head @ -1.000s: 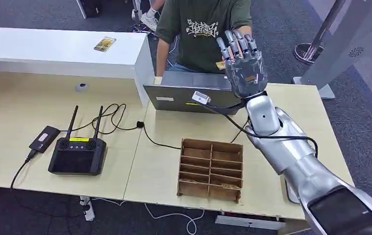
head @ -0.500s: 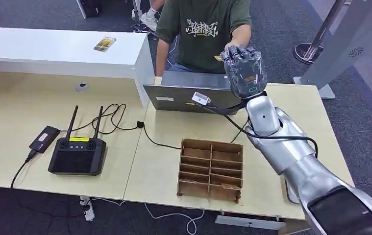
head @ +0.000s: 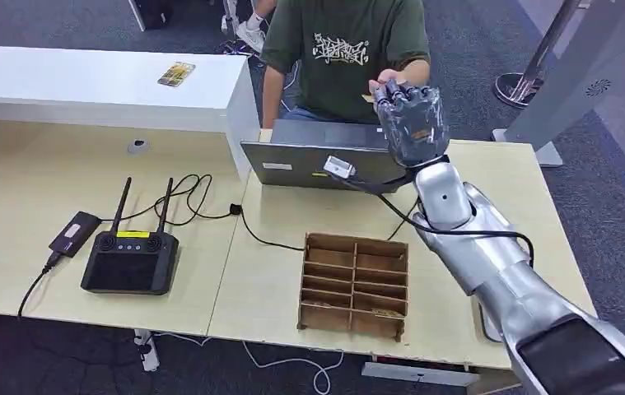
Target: Pass the card to the sensor for recognition and then transmit it.
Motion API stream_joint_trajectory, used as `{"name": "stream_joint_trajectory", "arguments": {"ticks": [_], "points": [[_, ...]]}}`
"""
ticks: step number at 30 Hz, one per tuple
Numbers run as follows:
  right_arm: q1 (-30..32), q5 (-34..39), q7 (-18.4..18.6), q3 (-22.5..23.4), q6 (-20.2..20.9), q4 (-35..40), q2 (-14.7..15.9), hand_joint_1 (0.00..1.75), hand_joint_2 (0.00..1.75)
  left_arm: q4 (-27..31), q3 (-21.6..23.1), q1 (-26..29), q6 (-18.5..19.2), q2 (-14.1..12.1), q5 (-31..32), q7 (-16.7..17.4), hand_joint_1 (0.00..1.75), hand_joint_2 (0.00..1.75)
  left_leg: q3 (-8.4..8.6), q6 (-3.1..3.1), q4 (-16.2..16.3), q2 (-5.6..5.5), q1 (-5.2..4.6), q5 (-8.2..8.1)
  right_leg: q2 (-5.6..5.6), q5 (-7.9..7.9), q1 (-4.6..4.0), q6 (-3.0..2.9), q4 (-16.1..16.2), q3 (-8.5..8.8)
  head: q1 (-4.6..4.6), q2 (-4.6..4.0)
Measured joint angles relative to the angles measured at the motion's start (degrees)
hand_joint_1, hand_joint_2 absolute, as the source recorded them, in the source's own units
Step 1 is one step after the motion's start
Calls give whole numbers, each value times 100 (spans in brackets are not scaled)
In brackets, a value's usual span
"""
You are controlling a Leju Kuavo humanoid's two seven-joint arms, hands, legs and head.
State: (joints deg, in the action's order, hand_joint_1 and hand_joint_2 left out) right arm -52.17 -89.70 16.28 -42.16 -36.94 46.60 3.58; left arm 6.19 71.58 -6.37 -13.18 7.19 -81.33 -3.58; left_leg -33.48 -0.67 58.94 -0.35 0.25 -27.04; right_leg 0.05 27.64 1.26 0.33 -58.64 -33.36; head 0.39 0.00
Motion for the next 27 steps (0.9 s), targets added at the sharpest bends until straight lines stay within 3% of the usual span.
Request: {"name": "stream_joint_trajectory", "arguments": {"ticks": [9,13,18,24,27], "points": [[325,1262,-844,886,293,-39,-203,175,175,0,0,2,-2,2,-83,2,0,0,-2,0,0,-1,0,0,-1,0,0,0,0,0,2,0],[450,2414,-1285,1393,588,-44,-330,175,175,0,0,4,-2,0,-151,-22,0,0,-1,0,0,0,0,0,0,0,0,0,0,0,2,0],[595,5011,-1800,2151,1794,168,-612,175,175,0,0,19,7,-4,-297,-87,0,0,-2,0,0,-1,0,0,0,0,0,0,0,-2,0,0],[592,5727,-1858,2579,2134,260,-728,175,175,0,0,27,15,-20,-332,-107,0,0,-2,0,0,-1,1,0,-1,0,0,0,-1,-1,0,0],[565,6924,-1858,2817,2893,221,-767,175,175,0,-4,29,15,-28,-354,-107,0,0,-4,0,0,-3,0,0,-4,0,0,0,-1,-1,2,0]]}}
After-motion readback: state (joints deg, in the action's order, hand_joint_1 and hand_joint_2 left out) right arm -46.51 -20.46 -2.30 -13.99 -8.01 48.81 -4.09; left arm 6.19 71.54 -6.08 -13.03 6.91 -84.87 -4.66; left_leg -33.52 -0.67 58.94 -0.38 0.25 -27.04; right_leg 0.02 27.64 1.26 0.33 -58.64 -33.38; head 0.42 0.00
